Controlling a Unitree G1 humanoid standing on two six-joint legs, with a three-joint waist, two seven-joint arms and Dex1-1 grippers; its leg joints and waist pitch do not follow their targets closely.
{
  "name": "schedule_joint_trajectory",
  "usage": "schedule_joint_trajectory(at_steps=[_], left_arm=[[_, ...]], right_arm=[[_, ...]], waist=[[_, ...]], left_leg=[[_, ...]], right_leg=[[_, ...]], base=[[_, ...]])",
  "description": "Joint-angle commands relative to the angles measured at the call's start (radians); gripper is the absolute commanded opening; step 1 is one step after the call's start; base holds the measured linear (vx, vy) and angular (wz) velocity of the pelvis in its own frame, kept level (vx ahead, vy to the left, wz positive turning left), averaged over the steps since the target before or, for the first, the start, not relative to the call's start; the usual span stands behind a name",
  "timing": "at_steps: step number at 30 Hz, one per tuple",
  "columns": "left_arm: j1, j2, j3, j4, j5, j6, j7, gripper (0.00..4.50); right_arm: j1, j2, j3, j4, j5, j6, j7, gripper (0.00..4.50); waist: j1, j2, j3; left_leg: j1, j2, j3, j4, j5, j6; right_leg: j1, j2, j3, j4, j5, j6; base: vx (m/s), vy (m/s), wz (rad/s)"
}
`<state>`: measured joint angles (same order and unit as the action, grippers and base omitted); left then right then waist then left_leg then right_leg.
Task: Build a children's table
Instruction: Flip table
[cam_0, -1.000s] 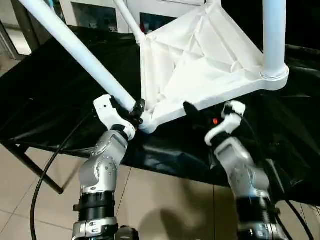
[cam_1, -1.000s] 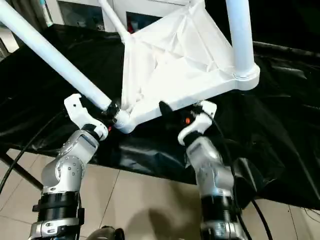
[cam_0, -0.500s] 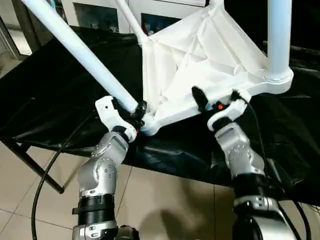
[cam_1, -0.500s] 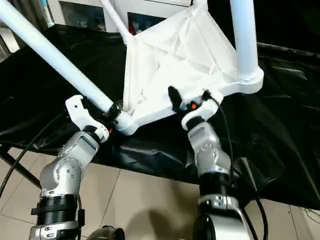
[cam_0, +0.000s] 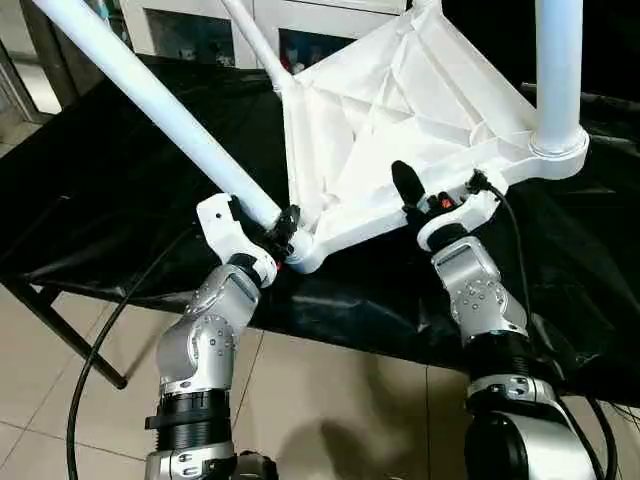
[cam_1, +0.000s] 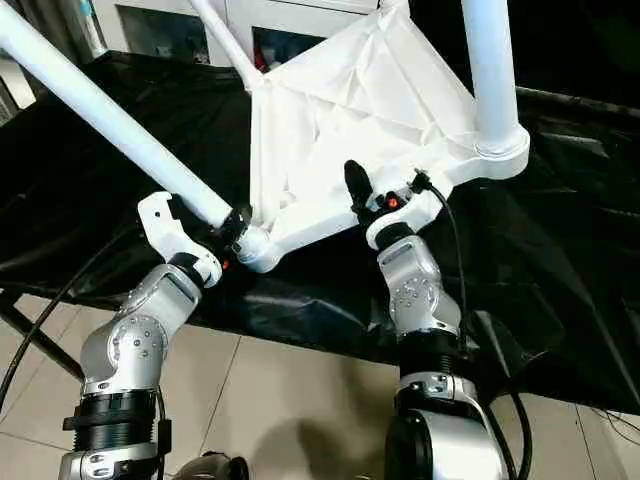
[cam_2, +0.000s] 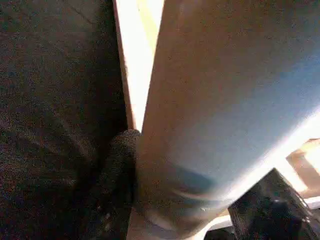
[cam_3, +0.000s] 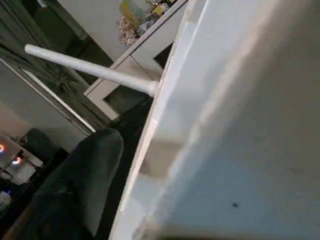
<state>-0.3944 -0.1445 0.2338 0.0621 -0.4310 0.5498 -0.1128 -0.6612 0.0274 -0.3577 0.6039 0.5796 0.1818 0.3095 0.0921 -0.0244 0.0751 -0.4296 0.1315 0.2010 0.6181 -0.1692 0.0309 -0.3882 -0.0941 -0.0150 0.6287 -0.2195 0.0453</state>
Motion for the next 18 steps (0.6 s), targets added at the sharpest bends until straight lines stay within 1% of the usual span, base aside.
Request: schedule_joint_trajectory(at_steps=[1,3,4,5,7,8,9,11,15,17,18], left_arm=[[-0.013,-0.047,-0.026,-0.034,-0.082,0.001,-0.047,2.2],[-0.014,-0.047,-0.026,-0.031,-0.082,0.0,-0.048,2.2],[-0.014,-0.047,-0.026,-0.03,-0.081,0.0,-0.048,2.2],[-0.014,-0.046,-0.027,-0.03,-0.08,0.001,-0.047,2.2],[-0.014,-0.045,-0.027,-0.03,-0.077,0.003,-0.045,2.2],[-0.014,-0.043,-0.027,-0.031,-0.077,0.005,-0.045,2.2],[-0.013,-0.043,-0.027,-0.031,-0.077,0.005,-0.045,2.2],[-0.013,-0.042,-0.026,-0.033,-0.077,0.005,-0.045,2.2],[-0.014,-0.042,-0.023,-0.031,-0.078,0.003,-0.043,2.2],[-0.019,-0.037,-0.021,-0.021,-0.051,-0.005,-0.015,2.2],[-0.02,-0.04,-0.015,-0.018,-0.058,-0.008,-0.016,2.76]], right_arm=[[-0.012,-0.008,-0.003,0.01,-0.011,-0.017,0.001,3.42],[-0.014,-0.009,-0.005,0.014,-0.01,-0.02,0.0,3.26],[-0.014,-0.008,-0.008,0.016,-0.008,-0.021,-0.002,3.26],[-0.016,-0.009,-0.012,0.019,-0.007,-0.022,-0.01,3.05],[-0.019,-0.012,-0.013,0.025,-0.011,-0.027,-0.018,3.0],[-0.022,-0.014,-0.016,0.034,-0.013,-0.031,-0.023,2.93],[-0.025,-0.016,-0.017,0.038,-0.013,-0.033,-0.024,2.93],[-0.028,-0.015,-0.023,0.045,-0.012,-0.044,-0.026,2.6],[-0.032,-0.012,-0.038,0.047,0.001,-0.055,-0.034,2.33],[-0.036,-0.016,-0.042,0.049,0.001,-0.061,-0.036,2.27],[-0.036,-0.017,-0.043,0.05,0.001,-0.062,-0.036,2.23]], waist=[[0.004,-0.007,-0.091],[0.004,-0.007,-0.091],[0.003,-0.008,-0.091],[0.003,-0.008,-0.091],[0.003,-0.009,-0.091],[0.004,-0.011,-0.092],[0.004,-0.01,-0.092],[0.004,-0.012,-0.091],[0.004,-0.01,-0.093],[0.005,-0.008,-0.094],[0.004,-0.009,-0.095]], left_leg=[[0.049,0.092,-0.036,-0.073,-0.063,0.056],[0.049,0.092,-0.036,-0.073,-0.068,0.053],[0.049,0.093,-0.037,-0.074,-0.069,0.053],[0.049,0.092,-0.037,-0.074,-0.069,0.053],[0.049,0.092,-0.037,-0.074,-0.068,0.053],[0.049,0.091,-0.036,-0.072,-0.065,0.054],[0.049,0.091,-0.036,-0.072,-0.064,0.056],[0.048,0.091,-0.035,-0.072,-0.063,0.061],[0.049,0.091,-0.036,-0.07,-0.053,0.065],[0.049,0.09,-0.036,-0.068,-0.039,0.072],[0.048,0.09,-0.035,-0.068,-0.036,0.073]], right_leg=[[0.033,-0.061,0.019,-0.05,0.109,-0.276],[0.033,-0.062,0.019,-0.05,0.1,-0.274],[0.032,-0.061,0.019,-0.05,0.099,-0.272],[0.032,-0.06,0.019,-0.05,0.098,-0.271],[0.032,-0.061,0.019,-0.05,0.096,-0.271],[0.032,-0.061,0.019,-0.05,0.1,-0.272],[0.032,-0.061,0.019,-0.05,0.1,-0.273],[0.032,-0.062,0.019,-0.05,0.096,-0.273],[0.03,-0.059,0.018,-0.047,0.107,-0.272],[0.031,-0.059,0.017,-0.046,0.127,-0.275],[0.031,-0.059,0.017,-0.045,0.131,-0.275]], base=[[0.0,0.0,0.0],[0.0,0.0,0.0],[0.0,0.0,0.0],[0.0,0.0,0.0],[0.0,0.0,0.0],[0.0,0.0,0.0],[0.0,0.0,0.0],[0.0,0.0,0.0],[0.0,0.0,0.0],[0.0,0.0,0.0],[0.0,0.0,0.0]])
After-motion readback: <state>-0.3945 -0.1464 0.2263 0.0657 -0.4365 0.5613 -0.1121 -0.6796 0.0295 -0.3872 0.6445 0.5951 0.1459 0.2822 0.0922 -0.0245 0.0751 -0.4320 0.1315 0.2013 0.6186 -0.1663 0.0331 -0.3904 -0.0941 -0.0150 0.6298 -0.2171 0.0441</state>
